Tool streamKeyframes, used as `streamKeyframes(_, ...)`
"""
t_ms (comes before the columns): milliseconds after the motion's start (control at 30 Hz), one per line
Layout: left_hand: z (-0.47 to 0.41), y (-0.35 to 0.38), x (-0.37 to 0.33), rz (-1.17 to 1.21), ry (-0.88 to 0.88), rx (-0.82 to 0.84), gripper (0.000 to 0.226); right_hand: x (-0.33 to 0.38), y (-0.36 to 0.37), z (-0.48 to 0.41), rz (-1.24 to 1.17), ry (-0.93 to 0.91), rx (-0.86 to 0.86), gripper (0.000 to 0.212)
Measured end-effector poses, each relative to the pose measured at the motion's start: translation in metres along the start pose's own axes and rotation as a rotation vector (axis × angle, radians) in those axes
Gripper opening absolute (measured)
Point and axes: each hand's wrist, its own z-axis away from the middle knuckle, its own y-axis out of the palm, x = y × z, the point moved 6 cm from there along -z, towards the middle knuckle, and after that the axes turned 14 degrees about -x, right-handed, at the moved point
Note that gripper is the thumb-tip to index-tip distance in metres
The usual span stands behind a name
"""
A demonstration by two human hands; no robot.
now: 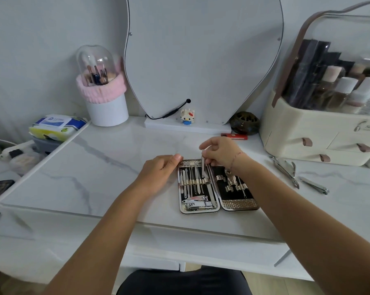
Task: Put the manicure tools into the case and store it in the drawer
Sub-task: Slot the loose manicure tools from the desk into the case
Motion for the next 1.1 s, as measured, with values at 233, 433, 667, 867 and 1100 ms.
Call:
streamKeyframes(233,-0.004,0.0,0.002,-0.006,0.015,-0.005,0.079,0.001,0.003,0.001,0.064,-0.081,0.024,0.011)
streamKeyframes(433,-0.005,0.001,0.004,-0.018,0.028,-0.007,0.094,0.004,0.005,0.006,0.241,-0.188,-0.013,0.009)
streamKeyframes(667,-0.005,0.002,0.004,-0.052,0.031,-0.013,0.072,0.014,0.001,0.023,0.446,-0.332,-0.006,0.019)
streamKeyframes(867,-0.003,0.001,0.004,-0.044,0.025,-0.011,0.089,0.007,-0.001,0.039,0.536,-0.395,0.023,0.026)
streamKeyframes(1100,0.001,0.0,-0.002,-0.009,0.015,-0.017,0.063,-0.011,-0.067,0.057,0.271,-0.341,-0.236,0.019)
